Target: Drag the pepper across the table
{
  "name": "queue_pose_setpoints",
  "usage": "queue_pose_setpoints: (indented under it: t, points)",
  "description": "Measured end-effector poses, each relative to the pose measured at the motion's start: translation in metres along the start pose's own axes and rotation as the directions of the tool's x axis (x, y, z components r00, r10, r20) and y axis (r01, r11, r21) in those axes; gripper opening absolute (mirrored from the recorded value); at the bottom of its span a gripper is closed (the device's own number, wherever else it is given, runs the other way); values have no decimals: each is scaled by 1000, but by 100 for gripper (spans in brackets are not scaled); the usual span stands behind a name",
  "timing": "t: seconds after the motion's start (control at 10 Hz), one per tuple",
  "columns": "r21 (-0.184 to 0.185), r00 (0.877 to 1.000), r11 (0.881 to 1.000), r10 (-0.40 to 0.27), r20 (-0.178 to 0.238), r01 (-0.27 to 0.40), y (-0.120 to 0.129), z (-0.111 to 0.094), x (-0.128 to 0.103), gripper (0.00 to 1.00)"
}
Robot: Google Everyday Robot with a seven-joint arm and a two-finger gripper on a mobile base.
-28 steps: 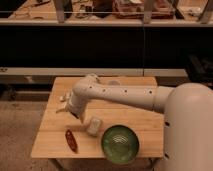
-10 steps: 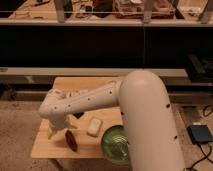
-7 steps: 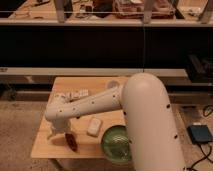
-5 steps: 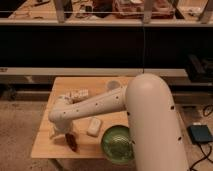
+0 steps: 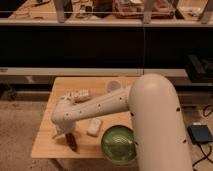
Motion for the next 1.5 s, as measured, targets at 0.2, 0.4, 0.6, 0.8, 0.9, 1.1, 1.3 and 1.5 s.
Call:
queue_pose_setpoints:
  t: [0.2, 0.4, 0.6, 0.8, 0.9, 1.1, 1.3, 1.5]
  points:
    - [-6, 998, 998, -69, 6, 69, -1, -4, -2, 80]
    - [-30, 994, 994, -105, 22, 105, 4, -6, -5, 80]
    - [-50, 992, 991, -120, 45, 123, 7, -3, -10, 73]
    - [-56, 989, 990, -128, 68, 132, 5, 3, -16, 53]
    - [-56, 989, 989, -131, 75, 136, 2, 6, -17, 46]
    - [-60, 988, 989, -131, 76, 136, 1, 9, -15, 42]
    - [-76, 990, 989, -120, 67, 125, 7, 7, -10, 42]
    - [-83, 992, 990, -108, 60, 113, 10, 6, -6, 42]
